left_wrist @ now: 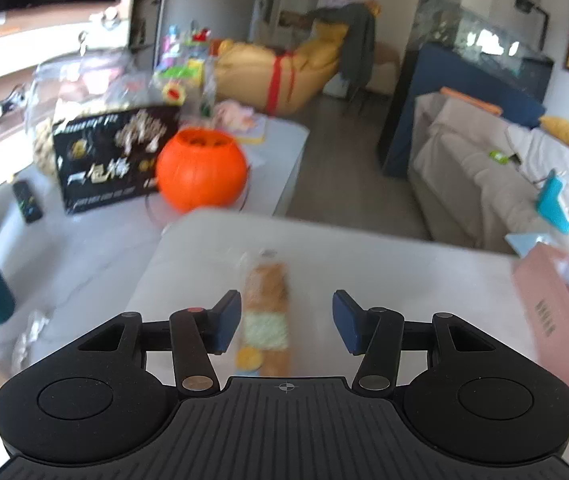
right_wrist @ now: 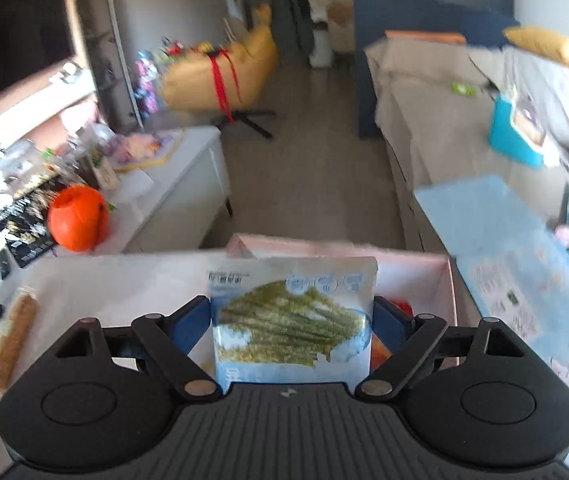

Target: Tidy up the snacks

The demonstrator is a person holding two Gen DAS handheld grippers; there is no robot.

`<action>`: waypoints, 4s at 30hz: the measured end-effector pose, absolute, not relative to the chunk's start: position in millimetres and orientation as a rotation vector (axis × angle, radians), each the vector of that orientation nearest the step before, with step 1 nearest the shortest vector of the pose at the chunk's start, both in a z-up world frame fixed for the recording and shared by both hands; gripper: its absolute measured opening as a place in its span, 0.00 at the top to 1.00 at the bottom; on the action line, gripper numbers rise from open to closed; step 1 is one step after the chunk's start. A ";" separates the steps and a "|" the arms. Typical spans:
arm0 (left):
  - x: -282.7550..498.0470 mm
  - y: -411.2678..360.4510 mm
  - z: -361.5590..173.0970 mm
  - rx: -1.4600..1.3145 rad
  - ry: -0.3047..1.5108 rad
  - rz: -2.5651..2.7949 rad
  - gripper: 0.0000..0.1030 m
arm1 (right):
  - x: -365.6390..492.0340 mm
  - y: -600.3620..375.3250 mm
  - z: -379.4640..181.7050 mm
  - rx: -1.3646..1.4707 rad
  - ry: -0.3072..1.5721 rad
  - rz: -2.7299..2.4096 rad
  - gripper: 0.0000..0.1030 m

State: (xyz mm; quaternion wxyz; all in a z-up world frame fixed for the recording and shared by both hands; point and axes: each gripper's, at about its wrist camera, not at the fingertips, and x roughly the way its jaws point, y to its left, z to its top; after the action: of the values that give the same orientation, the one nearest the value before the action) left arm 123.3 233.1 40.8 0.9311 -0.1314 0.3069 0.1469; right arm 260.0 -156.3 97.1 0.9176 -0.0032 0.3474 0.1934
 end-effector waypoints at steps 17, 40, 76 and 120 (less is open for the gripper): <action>67.8 185.3 24.3 -0.238 0.711 0.086 0.71 | 152.3 -13.2 37.0 -0.296 0.730 0.726 0.51; 20.5 103.1 18.8 -0.277 0.761 -0.135 0.72 | 39.2 -154.0 15.0 -0.379 0.684 0.617 0.33; 17.4 95.1 10.3 -0.265 0.806 -0.071 0.64 | 128.2 -102.5 -20.6 0.013 0.844 0.165 0.00; 13.7 88.4 4.4 -0.328 0.844 -0.153 0.65 | 49.8 -134.0 -4.8 -0.462 0.713 0.580 0.67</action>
State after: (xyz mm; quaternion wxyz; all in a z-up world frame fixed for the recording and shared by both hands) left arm 13.7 88.4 4.4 0.8964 -0.1585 0.4072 -0.0738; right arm 49.8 -134.0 -4.8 0.8706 -0.2208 0.3409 0.2776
